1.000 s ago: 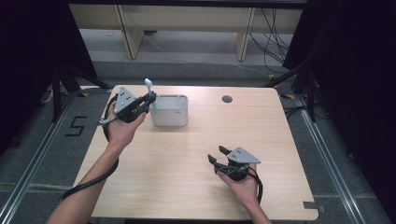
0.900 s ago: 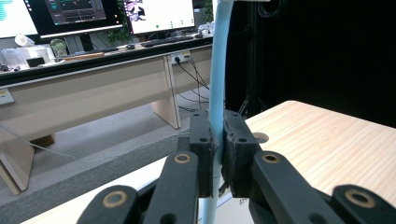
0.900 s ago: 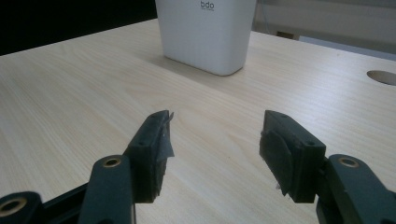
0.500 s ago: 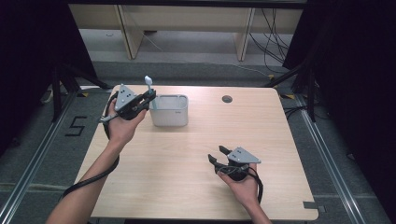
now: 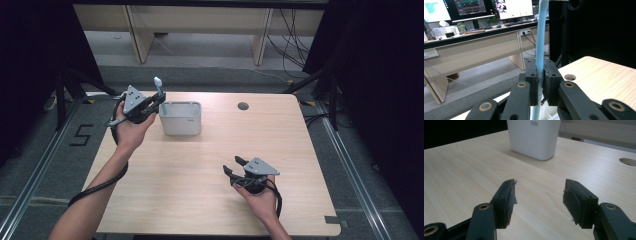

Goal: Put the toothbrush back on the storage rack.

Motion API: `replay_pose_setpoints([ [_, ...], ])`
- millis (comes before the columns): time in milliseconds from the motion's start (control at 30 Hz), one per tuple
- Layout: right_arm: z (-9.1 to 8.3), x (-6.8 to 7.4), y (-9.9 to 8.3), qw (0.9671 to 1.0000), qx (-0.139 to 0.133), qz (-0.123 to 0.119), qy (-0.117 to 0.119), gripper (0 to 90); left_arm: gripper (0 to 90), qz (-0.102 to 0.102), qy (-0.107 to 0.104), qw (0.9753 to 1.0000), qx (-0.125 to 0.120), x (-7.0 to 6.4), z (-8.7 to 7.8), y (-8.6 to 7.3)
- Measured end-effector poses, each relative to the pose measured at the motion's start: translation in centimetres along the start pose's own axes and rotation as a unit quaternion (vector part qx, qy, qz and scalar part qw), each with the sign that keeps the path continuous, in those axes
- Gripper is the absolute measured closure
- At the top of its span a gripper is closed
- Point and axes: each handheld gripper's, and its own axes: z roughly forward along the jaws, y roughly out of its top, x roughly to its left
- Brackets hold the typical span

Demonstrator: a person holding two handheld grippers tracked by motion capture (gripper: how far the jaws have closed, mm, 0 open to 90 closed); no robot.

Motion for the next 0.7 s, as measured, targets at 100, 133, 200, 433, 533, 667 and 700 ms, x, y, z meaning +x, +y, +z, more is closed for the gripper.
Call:
replay_pose_setpoints([
  [100,0.0,0.0,0.0,1.0000,0.001,0.004,0.000,43.3,83.0,0.001,0.002,1.0000,0.002,0.2,0.2,0.0],
  [133,0.0,0.0,0.0,1.0000,0.000,0.002,-0.001,43.3,83.0,0.001,0.003,1.0000,0.004,0.2,0.3,0.0],
  [200,0.0,0.0,0.0,1.0000,-0.002,0.002,0.000,43.3,83.0,0.000,0.004,1.0000,0.003,0.3,0.4,0.0],
  [433,-0.1,0.0,0.0,1.0000,0.001,0.001,0.000,43.3,83.0,0.001,0.008,0.9999,0.008,0.6,0.8,-0.1],
  [533,-0.1,0.0,0.0,1.0000,0.002,0.003,-0.001,43.3,83.0,-0.001,0.005,1.0000,0.008,0.7,1.1,-0.2],
  [667,0.0,-0.1,0.0,1.0000,0.000,0.003,-0.001,43.4,83.0,-0.002,0.011,0.9999,0.012,0.9,1.3,-0.5],
  [700,0.0,0.0,0.0,1.0000,0.000,0.003,-0.001,43.3,83.0,-0.002,0.006,0.9999,0.010,0.9,1.4,-0.5],
])
